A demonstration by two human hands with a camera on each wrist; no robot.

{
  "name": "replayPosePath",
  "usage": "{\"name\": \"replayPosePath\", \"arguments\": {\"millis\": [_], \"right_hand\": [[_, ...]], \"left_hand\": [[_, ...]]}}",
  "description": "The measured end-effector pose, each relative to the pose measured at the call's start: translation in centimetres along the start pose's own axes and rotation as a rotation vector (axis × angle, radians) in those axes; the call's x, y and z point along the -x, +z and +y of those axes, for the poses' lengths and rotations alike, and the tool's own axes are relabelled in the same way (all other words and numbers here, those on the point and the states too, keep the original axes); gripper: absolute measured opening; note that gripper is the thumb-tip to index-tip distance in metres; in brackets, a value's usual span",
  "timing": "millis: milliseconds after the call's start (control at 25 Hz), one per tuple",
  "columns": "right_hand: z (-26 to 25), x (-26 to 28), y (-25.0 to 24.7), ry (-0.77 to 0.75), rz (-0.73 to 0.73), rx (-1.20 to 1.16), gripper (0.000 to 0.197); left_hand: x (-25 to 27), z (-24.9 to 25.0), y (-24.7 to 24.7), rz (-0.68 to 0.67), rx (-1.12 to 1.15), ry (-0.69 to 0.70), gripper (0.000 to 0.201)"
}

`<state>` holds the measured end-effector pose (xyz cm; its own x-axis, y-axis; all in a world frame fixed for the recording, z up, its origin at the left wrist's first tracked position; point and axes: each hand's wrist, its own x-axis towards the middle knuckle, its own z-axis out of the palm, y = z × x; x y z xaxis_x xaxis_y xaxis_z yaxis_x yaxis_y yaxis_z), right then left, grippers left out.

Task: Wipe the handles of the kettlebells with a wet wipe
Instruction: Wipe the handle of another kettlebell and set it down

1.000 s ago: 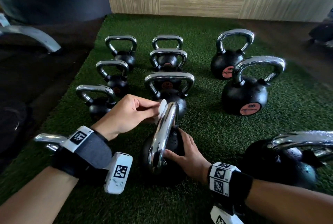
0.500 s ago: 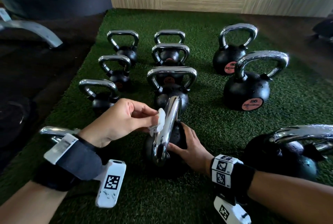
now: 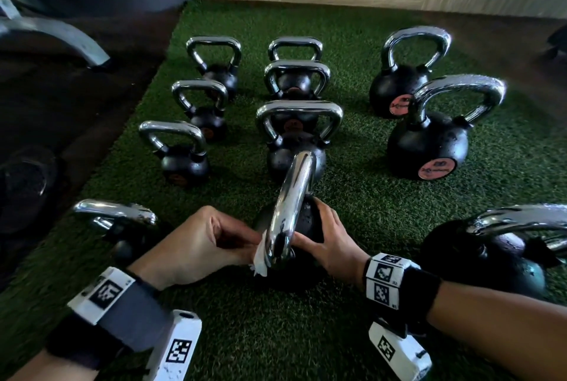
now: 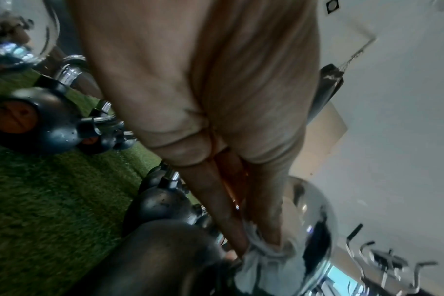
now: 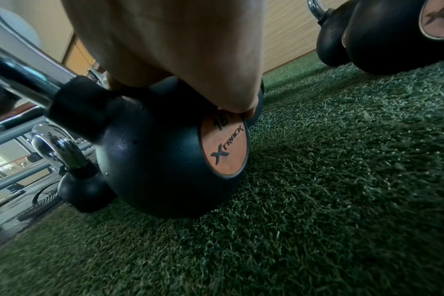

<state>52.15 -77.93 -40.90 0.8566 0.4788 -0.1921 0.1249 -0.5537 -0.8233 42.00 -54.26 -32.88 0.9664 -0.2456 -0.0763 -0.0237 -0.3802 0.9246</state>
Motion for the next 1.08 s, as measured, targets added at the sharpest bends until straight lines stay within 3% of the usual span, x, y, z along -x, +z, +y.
{"name": "replayPosePath", "arguments": {"millis": [120, 200, 280, 360, 480, 560, 680, 800, 1080], "right_hand": [[0.0, 0.0, 0.0, 0.007, -0.004, 0.009, 0.129], [-0.1, -0.1, -0.2, 0.016, -0.025, 0.012, 0.126], [-0.3, -0.2, -0.9, 0.045, -0.043, -0.034, 0.105], [-0.9, 0.1, -2.3, 0.049, 0.075, -0.086, 0.07], [-2.8, 1.5, -5.0, -0.068, 0.369, -0.089, 0.02], [-4.7, 2.5, -6.8, -0.182, 0.443, -0.171, 0.009], [-7.8, 3.9, -8.6, -0.295, 0.262, -0.403, 0.013], [-10.2, 4.7, -8.6, -0.304, 0.029, -0.655, 0.029], [-11.8, 4.4, -7.9, -0.26, -0.075, -0.903, 0.035]], "left_hand": [[-0.3, -0.9, 1.2, 0.045, -0.117, 0.014, 0.025], [-0.3, -1.4, 1.6, 0.094, -0.215, 0.037, 0.025], [-0.1, -1.8, 1.6, 0.115, -0.192, 0.031, 0.023], [0.1, -1.7, 1.6, 0.153, -0.102, 0.037, 0.022], [-0.4, -0.4, 0.8, 0.408, 0.017, 0.117, 0.028], [-0.8, 1.2, -0.1, 0.546, 0.074, 0.23, 0.031], [-1.4, 4.0, -0.4, 0.57, 0.14, 0.363, 0.027], [-2.2, 6.6, 0.5, 0.515, 0.014, 0.438, 0.024], [-3.6, 8.7, 1.9, 0.536, -0.169, 0.437, 0.026]]}}
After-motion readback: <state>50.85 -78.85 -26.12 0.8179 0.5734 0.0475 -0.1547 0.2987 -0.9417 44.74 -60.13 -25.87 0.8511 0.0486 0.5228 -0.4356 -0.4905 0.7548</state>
